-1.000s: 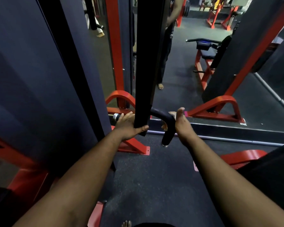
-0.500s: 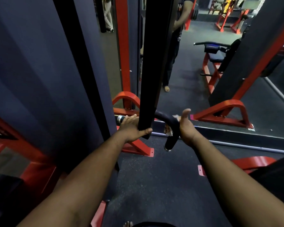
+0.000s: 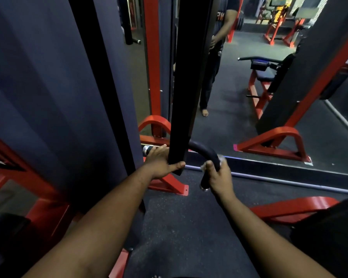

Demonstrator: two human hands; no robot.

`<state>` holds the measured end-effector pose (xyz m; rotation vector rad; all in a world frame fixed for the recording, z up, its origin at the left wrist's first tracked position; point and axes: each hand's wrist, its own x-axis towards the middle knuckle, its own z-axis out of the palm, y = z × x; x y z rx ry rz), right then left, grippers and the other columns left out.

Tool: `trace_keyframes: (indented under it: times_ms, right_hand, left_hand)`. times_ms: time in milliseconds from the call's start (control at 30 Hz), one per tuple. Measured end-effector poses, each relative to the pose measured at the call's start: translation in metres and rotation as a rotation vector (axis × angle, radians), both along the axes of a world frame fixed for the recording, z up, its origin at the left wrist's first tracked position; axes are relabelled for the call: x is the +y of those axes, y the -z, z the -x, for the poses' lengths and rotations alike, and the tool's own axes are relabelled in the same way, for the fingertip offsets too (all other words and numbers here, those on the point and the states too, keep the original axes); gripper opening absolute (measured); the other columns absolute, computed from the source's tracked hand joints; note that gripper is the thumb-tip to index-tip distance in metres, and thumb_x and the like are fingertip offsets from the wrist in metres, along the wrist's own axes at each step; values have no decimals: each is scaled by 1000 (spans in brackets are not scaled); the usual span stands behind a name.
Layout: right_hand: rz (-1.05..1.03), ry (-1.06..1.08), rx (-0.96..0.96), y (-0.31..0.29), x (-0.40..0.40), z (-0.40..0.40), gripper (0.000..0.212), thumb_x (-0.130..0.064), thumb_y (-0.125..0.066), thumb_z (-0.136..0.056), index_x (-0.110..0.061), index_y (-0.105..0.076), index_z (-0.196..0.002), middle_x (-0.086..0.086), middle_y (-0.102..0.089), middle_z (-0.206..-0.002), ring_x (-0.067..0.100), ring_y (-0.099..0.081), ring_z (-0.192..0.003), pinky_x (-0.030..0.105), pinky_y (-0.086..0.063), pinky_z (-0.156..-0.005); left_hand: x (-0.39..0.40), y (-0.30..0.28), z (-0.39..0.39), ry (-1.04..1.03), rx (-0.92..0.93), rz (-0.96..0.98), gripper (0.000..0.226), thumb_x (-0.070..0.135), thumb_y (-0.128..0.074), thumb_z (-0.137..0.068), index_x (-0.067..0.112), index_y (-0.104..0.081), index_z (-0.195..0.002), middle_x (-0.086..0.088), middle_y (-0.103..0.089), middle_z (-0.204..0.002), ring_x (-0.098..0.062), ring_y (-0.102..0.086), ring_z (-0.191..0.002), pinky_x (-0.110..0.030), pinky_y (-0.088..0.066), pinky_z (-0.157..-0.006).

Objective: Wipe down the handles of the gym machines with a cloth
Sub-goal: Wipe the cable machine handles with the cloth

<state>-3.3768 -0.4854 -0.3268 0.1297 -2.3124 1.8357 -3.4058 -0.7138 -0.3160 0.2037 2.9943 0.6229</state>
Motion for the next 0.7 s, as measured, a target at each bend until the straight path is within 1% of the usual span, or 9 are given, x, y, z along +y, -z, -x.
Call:
trace_keyframes:
  times_ms: [67,100,167,233,300,367,433,567,700]
  right_hand:
    - [-128,53,105,-28,-11,8,37,-66,-58,-92,-33,-62,-108,-3,-69,-101,16,-67,-96,39,-54,-85]
    - [-239,50,171,-40,-16,12,28,-53,-56,-99,-31,-64,-114,-5,-68,-107,14,-65,-102,38,-53,-89]
    - [-494,40,262,-51,-25,15,37,-40,-47,-106,-20,-61,-133,1,-63,-118,19,-58,-109,35,-47,-91]
    - [-655,52,341,-41,-23,13,50,-40,-41,-106,-15,-44,-150,7,-56,-130,24,-52,-115,36,-43,-95]
    - [-640,48,375,-19,-13,5,59,-37,-42,-105,-14,-29,-157,11,-48,-145,23,-47,-130,36,-39,-107]
    - [-508,54,333,2,-4,-9,64,-36,-47,-105,-15,-22,-160,11,-38,-155,9,-34,-143,26,-30,-117]
    - [-410,64,213,12,-1,-22,72,-41,-51,-102,-19,-16,-161,8,-32,-160,6,-31,-145,32,-34,-117]
    - [-441,126,168,-4,-12,-15,77,-42,-66,-95,-12,-28,-155,12,-42,-150,28,-44,-136,47,-43,-109]
    - [-954,170,405,-42,-37,7,77,-42,-68,-89,-6,-39,-151,14,-51,-141,33,-50,-129,55,-41,-107]
  left_hand:
    - [1,-2,0,-2,-4,-6,77,73,-51,-92,23,-46,-150,-2,-49,-154,-25,-34,-149,-43,-19,-120]
    - [1,-3,0,2,-2,-9,76,73,-52,-92,23,-47,-149,-2,-51,-151,-26,-36,-147,-43,-21,-120]
    - [2,-7,-3,8,2,-16,74,72,-52,-92,23,-49,-147,-3,-53,-149,-27,-37,-146,-44,-23,-119]
    - [3,-9,-3,8,2,-24,73,71,-53,-92,22,-49,-147,-3,-53,-149,-27,-38,-145,-42,-22,-118]
    - [2,-7,-2,11,10,-20,74,72,-53,-92,23,-49,-147,-2,-53,-149,-27,-38,-145,-43,-23,-117]
    - [2,-6,-1,9,1,-28,76,72,-51,-92,23,-45,-150,-1,-51,-152,-25,-35,-148,-44,-21,-120]
    - [2,-7,-2,7,-11,-29,77,72,-52,-92,23,-44,-152,-1,-49,-154,-26,-34,-149,-45,-20,-121]
    - [2,-6,1,7,-21,-35,88,84,-45,-86,25,-45,-151,0,-49,-154,-25,-35,-148,-48,-22,-120]
    - [2,1,10,-7,5,-37,96,93,-30,-72,30,-55,-140,2,-61,-135,-24,-50,-133,-52,-32,-113]
